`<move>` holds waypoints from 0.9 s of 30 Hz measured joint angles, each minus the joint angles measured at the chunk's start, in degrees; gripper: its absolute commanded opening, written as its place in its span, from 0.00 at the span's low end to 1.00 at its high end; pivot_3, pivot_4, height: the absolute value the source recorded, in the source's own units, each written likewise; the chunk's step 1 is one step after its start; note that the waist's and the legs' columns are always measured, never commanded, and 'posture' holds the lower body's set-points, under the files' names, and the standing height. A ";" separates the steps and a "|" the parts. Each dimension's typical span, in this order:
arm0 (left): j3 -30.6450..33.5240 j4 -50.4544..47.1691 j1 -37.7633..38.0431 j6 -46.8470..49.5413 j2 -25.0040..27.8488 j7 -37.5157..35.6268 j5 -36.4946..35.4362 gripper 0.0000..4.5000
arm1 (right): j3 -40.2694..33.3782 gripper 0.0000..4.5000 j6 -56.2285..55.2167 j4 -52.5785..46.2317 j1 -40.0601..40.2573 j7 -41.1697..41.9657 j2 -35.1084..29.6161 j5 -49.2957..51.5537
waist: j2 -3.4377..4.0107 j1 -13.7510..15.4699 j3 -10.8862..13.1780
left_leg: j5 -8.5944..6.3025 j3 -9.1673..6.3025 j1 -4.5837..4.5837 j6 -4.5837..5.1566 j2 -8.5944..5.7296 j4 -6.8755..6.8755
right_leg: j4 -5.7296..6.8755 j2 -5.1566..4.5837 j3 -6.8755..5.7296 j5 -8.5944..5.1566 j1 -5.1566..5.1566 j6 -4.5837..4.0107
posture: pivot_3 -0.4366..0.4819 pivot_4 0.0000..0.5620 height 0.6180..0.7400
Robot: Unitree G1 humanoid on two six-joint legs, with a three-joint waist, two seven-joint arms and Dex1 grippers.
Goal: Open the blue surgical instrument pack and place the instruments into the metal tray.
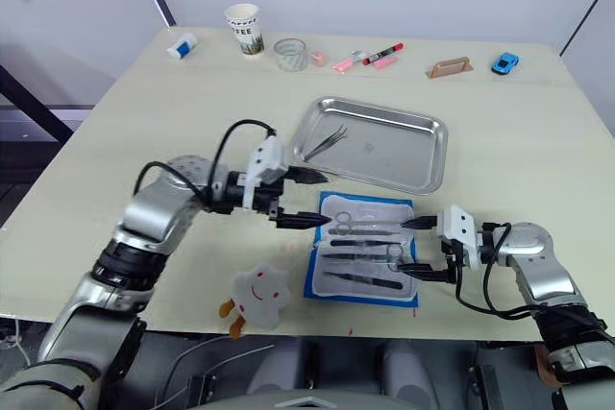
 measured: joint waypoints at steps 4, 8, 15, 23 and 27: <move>-4.30 4.02 -2.08 -0.16 -2.90 1.10 3.91 0.75 | -0.17 1.00 0.12 -0.56 0.76 -0.57 0.16 0.00 | 0.00 0.02 0.00 | 0.00 0.00 0.00 0.00 0.00 0.00 | -0.01 0.02 0.02 0.00 0.00 0.00 | 0.48 0.27 1.00; -7.30 6.35 -4.33 -1.44 -5.35 1.88 7.29 0.75 | -0.43 1.00 0.44 -1.01 1.22 -1.31 0.53 0.00 | -0.02 0.13 -0.01 | 0.00 0.01 0.00 0.00 0.00 0.01 | -0.01 0.04 0.03 0.00 0.00 0.00 | 0.48 0.27 1.00; -9.59 11.04 -6.21 -4.29 -7.18 1.40 11.11 0.75 | -0.50 1.00 0.62 -1.85 1.86 -2.53 1.17 0.00 | -0.02 -0.51 -0.01 | 0.00 -0.02 0.00 0.00 0.02 0.01 | -0.01 0.08 0.05 0.00 0.00 -0.01 | 0.48 0.27 1.00; -10.72 12.75 -7.27 -5.36 -7.80 -0.87 12.84 0.45 | -0.46 1.00 1.01 -2.43 2.07 -3.07 1.28 0.00 | -0.01 -0.79 0.00 | 0.00 -0.03 0.00 0.00 0.03 0.00 | 0.00 0.08 0.04 -0.01 -0.01 -0.01 | 0.48 0.27 1.00; -11.29 12.74 -7.26 -5.35 -7.65 -1.03 13.89 0.45 | -0.49 1.00 1.06 -2.77 2.32 -3.39 1.27 0.00 | -0.01 -0.80 0.00 | 0.00 -0.03 0.00 0.00 0.03 0.00 | 0.00 0.09 0.03 -0.01 0.00 -0.01 | 0.48 0.27 1.00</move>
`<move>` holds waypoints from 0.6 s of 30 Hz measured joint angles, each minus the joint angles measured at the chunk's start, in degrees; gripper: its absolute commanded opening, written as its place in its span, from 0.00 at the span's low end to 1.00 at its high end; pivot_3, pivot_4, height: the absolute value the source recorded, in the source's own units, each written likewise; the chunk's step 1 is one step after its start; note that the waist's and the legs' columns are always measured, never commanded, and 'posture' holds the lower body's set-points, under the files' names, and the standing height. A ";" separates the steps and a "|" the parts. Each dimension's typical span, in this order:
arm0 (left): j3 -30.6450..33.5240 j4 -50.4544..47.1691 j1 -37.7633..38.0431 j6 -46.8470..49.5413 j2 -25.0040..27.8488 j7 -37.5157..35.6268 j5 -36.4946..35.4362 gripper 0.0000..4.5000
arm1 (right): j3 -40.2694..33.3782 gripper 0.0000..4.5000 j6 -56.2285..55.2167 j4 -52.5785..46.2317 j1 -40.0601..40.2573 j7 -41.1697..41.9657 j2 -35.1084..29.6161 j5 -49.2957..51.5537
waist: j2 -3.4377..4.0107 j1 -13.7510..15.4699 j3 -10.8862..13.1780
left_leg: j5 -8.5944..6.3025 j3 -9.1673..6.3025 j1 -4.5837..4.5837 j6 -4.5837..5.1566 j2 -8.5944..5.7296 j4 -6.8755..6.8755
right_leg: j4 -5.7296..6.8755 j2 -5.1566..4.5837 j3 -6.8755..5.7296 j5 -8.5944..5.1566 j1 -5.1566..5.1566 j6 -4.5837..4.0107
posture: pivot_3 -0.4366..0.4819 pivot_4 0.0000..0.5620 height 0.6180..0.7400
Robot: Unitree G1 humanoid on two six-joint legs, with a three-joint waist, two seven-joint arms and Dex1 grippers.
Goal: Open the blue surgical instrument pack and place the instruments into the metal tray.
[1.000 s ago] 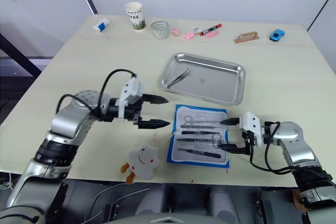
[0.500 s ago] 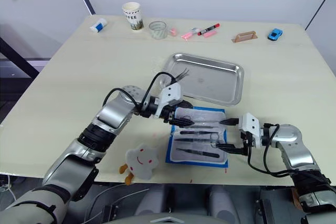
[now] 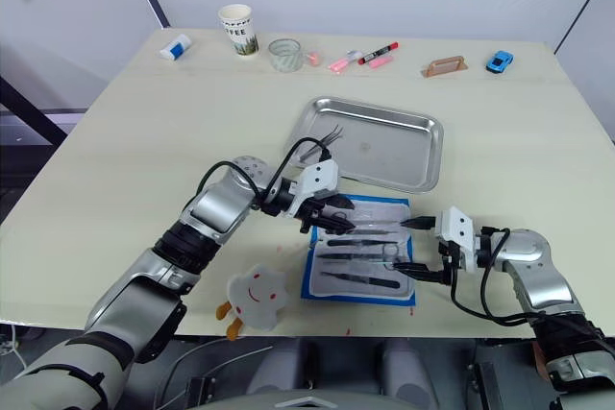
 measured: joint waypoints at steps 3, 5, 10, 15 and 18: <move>-0.24 -0.19 0.06 0.32 0.31 -0.15 0.71 0.45 | 0.00 1.00 0.01 -0.12 0.09 -0.15 0.00 0.00 | 0.00 -0.03 0.00 | 0.00 0.00 0.00 0.00 0.00 0.00 | 0.00 0.00 0.00 0.00 0.00 0.00 | 0.48 0.27 1.00; -0.24 -0.44 0.06 0.41 0.42 -0.16 1.35 0.45 | 0.00 1.00 0.02 -0.12 0.10 -0.18 0.00 0.00 | 0.00 -0.04 0.00 | 0.00 0.00 0.00 0.00 0.00 0.00 | 0.00 0.00 0.00 0.00 0.00 0.00 | 0.48 0.27 1.00; -0.31 -0.45 0.05 0.46 0.27 0.42 2.53 0.45 | 0.03 1.00 0.03 -0.13 0.12 -0.27 0.01 0.00 | 0.00 -0.04 0.00 | 0.00 0.00 0.00 0.00 0.01 0.00 | 0.00 0.00 0.00 0.00 0.00 0.00 | 0.48 0.27 1.00; -0.63 -0.45 -0.13 0.63 -0.39 0.86 3.69 0.45 | 0.05 1.00 0.11 -0.14 0.11 -0.28 0.00 0.00 | 0.00 -0.04 -0.02 | 0.00 0.00 0.01 0.00 0.01 0.00 | 0.00 0.00 0.00 0.00 0.00 0.00 | 0.48 0.27 1.00; -1.01 -0.42 -0.39 0.48 -0.64 0.91 4.34 0.45 | 0.06 1.00 0.28 -0.23 0.12 -0.34 0.00 0.00 | 0.01 -0.04 -0.03 | 0.00 0.00 0.02 0.00 0.01 0.00 | 0.01 0.00 0.01 0.00 0.01 0.00 | 0.48 0.27 1.00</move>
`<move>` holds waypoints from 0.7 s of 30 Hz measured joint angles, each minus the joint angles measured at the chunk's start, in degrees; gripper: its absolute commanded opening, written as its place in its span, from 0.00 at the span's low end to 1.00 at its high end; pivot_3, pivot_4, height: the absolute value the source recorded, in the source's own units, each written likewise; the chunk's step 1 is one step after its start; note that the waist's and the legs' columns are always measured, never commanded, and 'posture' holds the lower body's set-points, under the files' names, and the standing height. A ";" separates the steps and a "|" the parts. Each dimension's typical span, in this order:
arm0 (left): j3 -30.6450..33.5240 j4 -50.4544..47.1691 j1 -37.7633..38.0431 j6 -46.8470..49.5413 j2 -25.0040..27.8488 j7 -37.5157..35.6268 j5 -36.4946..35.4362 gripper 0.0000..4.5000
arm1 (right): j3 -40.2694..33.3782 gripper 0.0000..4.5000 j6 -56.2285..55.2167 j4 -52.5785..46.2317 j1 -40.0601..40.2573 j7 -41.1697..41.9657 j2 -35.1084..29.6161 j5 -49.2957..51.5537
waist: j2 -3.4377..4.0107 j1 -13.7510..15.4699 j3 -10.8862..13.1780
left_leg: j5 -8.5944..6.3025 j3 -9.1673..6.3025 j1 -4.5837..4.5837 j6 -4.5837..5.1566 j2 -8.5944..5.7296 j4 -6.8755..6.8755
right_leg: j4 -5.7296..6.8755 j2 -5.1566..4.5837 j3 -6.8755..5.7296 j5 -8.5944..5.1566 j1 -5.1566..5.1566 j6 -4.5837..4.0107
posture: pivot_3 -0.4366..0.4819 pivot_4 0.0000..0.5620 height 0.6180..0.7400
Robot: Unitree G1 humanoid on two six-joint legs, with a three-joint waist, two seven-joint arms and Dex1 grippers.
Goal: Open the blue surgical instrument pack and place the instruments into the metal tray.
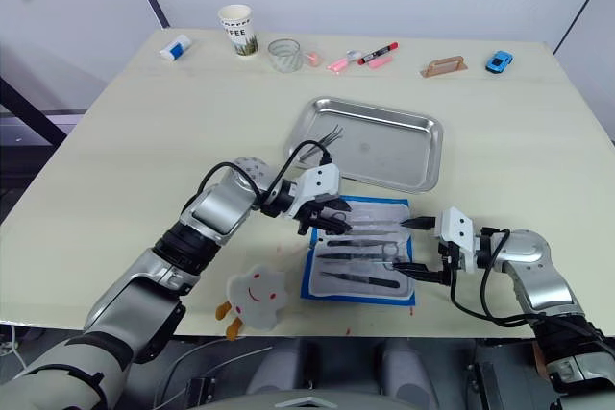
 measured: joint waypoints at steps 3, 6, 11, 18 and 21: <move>-0.26 0.00 -0.07 -0.24 0.01 -0.07 0.39 0.29 | 0.00 1.00 0.18 -0.05 0.01 -0.01 0.00 0.00 | 0.00 0.00 -0.01 | 0.00 0.00 0.00 0.00 0.00 0.00 | 0.00 0.00 0.00 0.00 0.00 0.00 | 0.48 0.27 1.00; -0.70 0.03 -0.15 -0.47 0.04 -0.34 1.00 0.11 | -0.01 1.00 0.27 -0.10 0.06 -0.05 0.00 0.00 | 0.00 0.00 -0.03 | 0.00 0.00 0.00 0.00 0.00 0.00 | 0.00 0.00 0.00 0.00 0.00 0.00 | 0.48 0.27 1.00; -1.34 0.01 -0.28 -0.86 0.06 -0.60 1.66 0.00 | -0.04 1.00 0.35 -0.62 0.40 -0.37 0.00 0.00 | 0.00 0.01 -0.10 | 0.00 0.00 0.01 0.00 0.00 0.00 | 0.00 0.00 0.00 0.00 0.00 0.00 | 0.48 0.27 1.00; -1.32 0.47 -0.78 -1.44 0.06 -0.73 2.02 0.00 | -0.05 1.00 0.60 -0.86 0.52 -0.58 0.00 0.00 | 0.00 0.00 -0.15 | 0.00 0.00 0.01 0.00 0.00 0.00 | 0.00 0.00 0.00 0.00 0.01 0.00 | 0.48 0.27 1.00; -1.36 0.48 -1.12 -1.00 0.19 -1.43 2.01 0.00 | 0.13 1.00 0.67 -0.50 0.24 -0.58 0.02 -0.08 | 0.00 -0.05 -0.15 | 0.00 0.00 0.00 0.00 0.00 0.00 | 0.00 0.01 0.00 0.00 0.00 0.00 | 0.48 0.27 1.00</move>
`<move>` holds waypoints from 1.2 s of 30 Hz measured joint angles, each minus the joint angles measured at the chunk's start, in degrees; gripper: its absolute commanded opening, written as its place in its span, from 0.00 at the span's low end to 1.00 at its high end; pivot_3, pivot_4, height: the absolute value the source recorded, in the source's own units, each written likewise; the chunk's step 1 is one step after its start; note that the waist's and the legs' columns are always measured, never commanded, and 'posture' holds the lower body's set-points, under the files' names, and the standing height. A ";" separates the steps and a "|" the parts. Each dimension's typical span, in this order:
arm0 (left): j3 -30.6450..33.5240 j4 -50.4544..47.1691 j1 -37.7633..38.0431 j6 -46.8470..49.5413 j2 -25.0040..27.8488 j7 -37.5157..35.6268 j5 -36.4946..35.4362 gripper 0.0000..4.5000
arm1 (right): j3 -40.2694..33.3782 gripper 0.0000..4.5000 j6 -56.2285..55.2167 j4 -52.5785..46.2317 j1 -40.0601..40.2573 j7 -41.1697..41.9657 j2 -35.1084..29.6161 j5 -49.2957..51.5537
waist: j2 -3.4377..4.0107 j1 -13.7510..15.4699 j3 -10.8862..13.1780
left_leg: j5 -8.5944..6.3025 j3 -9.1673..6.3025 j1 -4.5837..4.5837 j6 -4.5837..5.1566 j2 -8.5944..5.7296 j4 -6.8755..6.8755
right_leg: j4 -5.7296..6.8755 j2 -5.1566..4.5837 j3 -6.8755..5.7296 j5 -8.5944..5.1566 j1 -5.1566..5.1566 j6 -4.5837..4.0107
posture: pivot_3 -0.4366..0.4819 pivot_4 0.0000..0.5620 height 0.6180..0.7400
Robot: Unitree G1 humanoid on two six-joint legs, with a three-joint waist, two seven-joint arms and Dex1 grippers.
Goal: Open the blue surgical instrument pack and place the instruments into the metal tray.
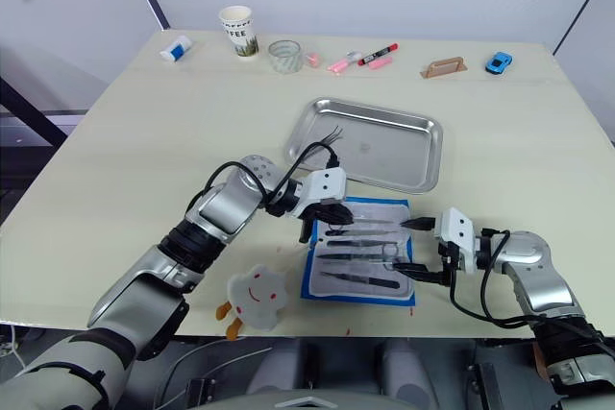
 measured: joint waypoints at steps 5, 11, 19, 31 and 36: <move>-0.02 -0.06 -0.67 1.96 0.21 -1.02 -0.01 0.00 | 0.95 1.00 0.01 0.47 -1.12 0.35 -0.03 -0.41 | 0.00 -0.30 0.00 | 0.00 -0.01 0.03 0.00 0.04 -0.02 | 0.00 0.08 0.03 -0.01 0.00 -0.02 | 0.48 0.27 1.00; -0.81 -0.06 -2.01 3.66 0.22 -1.99 0.50 0.00 | 2.50 1.00 0.98 0.50 -2.71 0.47 -0.31 -1.54 | -0.10 -0.39 -0.07 | 0.00 0.00 0.07 0.01 0.05 -0.05 | 0.01 0.11 0.08 -0.01 0.00 -0.03 | 0.48 0.27 1.00; -2.15 -0.99 -3.58 5.93 1.14 -3.39 0.92 0.00 | 3.92 1.00 3.16 0.41 -4.32 0.47 -0.57 -2.15 | -0.17 -0.52 -0.11 | -0.01 0.00 0.11 0.01 0.09 -0.08 | 0.02 0.17 0.15 -0.02 0.00 -0.06 | 0.48 0.27 1.00; -2.35 -3.00 -4.21 9.68 4.00 -6.29 1.01 0.00 | 4.26 1.00 4.67 -0.11 -4.60 0.43 -0.71 -2.59 | -0.35 -0.47 -0.32 | -0.01 -0.01 0.15 0.01 0.09 -0.12 | 0.02 0.19 0.19 -0.03 0.00 -0.08 | 0.48 0.27 1.00; -2.35 -3.00 -4.72 10.03 4.29 -6.89 1.01 0.00 | 4.37 1.00 4.91 -0.10 -4.82 0.43 -0.67 -2.70 | -0.36 -0.50 -0.33 | -0.01 -0.01 0.16 0.01 0.09 -0.12 | 0.03 0.19 0.19 -0.03 0.00 -0.08 | 0.48 0.27 1.00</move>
